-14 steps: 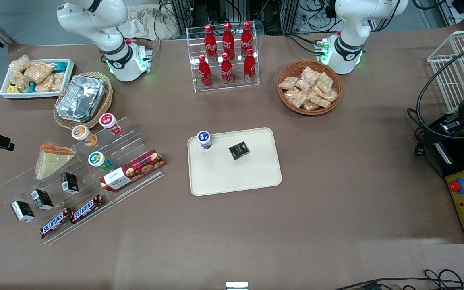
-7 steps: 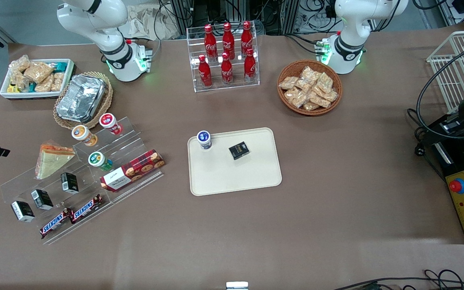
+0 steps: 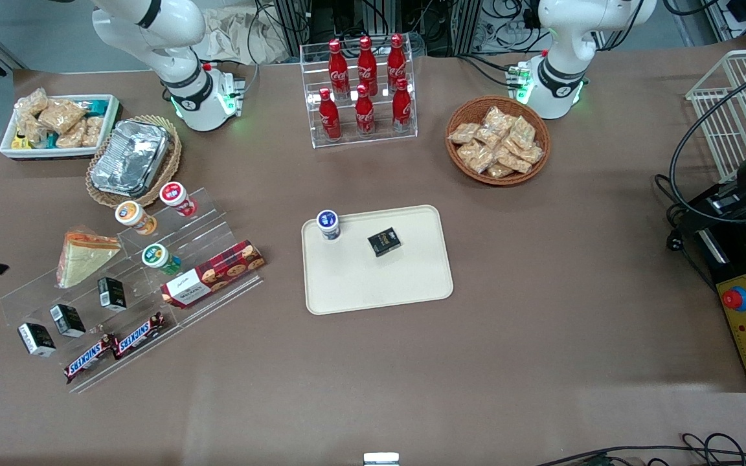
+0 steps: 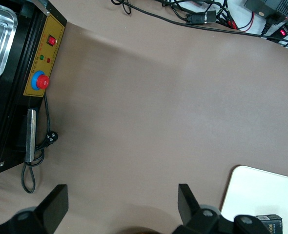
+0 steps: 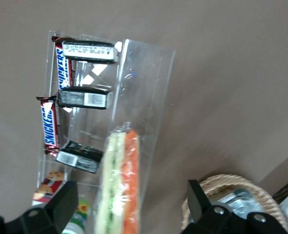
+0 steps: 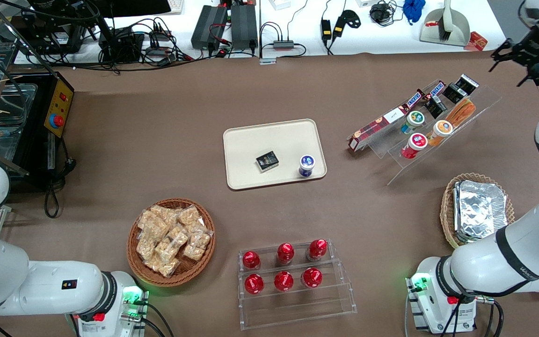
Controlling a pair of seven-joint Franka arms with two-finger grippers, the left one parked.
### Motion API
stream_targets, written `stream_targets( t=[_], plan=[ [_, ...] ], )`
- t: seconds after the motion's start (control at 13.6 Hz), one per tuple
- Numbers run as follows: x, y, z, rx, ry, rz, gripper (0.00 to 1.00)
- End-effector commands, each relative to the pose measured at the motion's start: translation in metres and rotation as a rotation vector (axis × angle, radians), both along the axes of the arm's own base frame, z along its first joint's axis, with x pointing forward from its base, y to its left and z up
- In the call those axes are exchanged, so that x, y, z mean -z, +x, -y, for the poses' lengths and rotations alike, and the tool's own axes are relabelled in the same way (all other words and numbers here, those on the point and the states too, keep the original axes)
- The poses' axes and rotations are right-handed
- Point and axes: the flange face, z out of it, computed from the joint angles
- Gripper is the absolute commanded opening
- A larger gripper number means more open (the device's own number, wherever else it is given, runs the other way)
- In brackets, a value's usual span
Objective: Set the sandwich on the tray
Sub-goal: 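Lower the right gripper and close it on the wrapped sandwich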
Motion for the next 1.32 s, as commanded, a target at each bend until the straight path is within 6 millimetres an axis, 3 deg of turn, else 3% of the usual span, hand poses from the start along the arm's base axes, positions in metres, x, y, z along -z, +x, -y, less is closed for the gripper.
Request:
stream_targets(
  t=[0.0, 0.15, 0.59, 0.81, 1.03, 1.25],
  plan=[
    [0.011, 0.006, -0.028, 0.072, 0.011, 0.007, 0.99],
    [0.021, 0.002, -0.043, 0.085, 0.016, -0.003, 0.99],
    [0.066, -0.022, -0.038, 0.109, 0.01, 0.013, 0.99],
    [0.084, -0.022, -0.042, 0.144, 0.001, 0.01, 0.99],
    [0.098, -0.022, -0.066, 0.11, -0.002, -0.02, 0.99],
    [0.106, -0.022, -0.067, 0.106, -0.004, -0.036, 0.95]
  ],
)
